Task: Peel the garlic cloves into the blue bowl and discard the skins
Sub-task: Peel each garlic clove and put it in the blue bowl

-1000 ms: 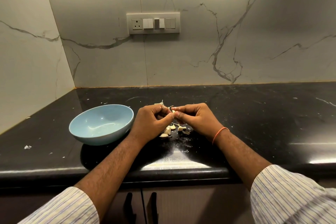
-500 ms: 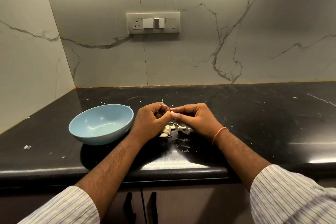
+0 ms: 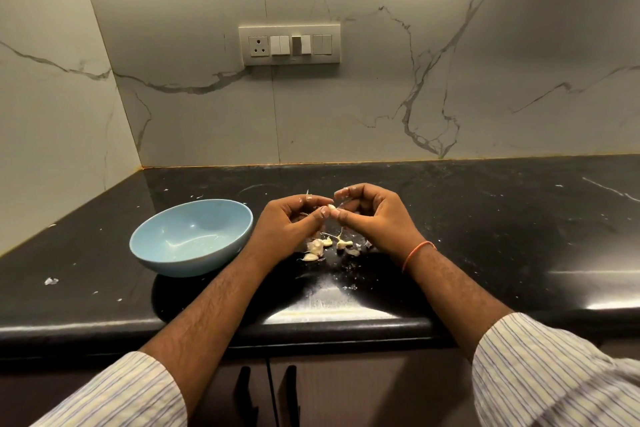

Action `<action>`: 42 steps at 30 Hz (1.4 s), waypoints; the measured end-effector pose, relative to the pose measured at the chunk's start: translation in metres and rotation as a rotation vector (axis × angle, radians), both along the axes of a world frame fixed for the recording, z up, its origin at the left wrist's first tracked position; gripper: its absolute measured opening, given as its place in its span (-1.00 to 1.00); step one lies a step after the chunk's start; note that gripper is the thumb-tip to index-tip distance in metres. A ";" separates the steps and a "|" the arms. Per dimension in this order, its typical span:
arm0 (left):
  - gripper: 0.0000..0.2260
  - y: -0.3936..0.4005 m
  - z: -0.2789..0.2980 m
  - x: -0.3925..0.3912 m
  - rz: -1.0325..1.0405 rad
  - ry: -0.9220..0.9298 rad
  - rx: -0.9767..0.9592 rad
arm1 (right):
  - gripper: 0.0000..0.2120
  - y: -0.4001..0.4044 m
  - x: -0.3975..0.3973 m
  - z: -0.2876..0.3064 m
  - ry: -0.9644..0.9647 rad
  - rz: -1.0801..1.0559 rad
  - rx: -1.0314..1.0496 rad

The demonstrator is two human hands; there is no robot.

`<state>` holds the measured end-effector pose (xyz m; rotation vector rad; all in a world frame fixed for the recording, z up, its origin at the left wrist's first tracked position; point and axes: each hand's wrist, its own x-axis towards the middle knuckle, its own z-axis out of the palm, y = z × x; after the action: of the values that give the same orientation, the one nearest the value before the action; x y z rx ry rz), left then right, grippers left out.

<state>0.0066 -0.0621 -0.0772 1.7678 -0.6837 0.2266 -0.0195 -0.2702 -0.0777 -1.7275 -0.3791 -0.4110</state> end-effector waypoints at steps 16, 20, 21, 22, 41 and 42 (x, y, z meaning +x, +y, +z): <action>-0.94 0.009 0.035 -0.018 0.269 -0.393 0.191 | -0.82 0.013 -0.010 0.025 0.037 0.085 0.077; -0.96 0.051 0.066 -0.023 0.335 -0.467 0.386 | -0.84 0.049 -0.009 0.048 0.019 0.099 -0.003; -0.97 0.065 0.069 -0.024 0.363 -0.459 0.438 | -0.83 0.062 -0.007 0.052 0.020 0.092 -0.041; -0.97 0.079 0.071 -0.026 0.394 -0.446 0.488 | -0.82 0.077 -0.005 0.053 0.027 0.080 -0.083; -0.83 0.088 0.066 -0.058 0.392 -0.519 0.654 | -0.83 0.072 -0.024 0.072 0.058 -0.216 -0.748; -0.82 0.074 0.064 -0.061 0.361 -0.519 0.691 | -0.88 0.060 -0.030 0.069 0.067 -0.220 -0.786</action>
<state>-0.0545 0.0114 -0.0128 2.5330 -0.8675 0.7903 -0.0492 -0.2101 -0.0085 -2.5580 -0.3208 -0.3841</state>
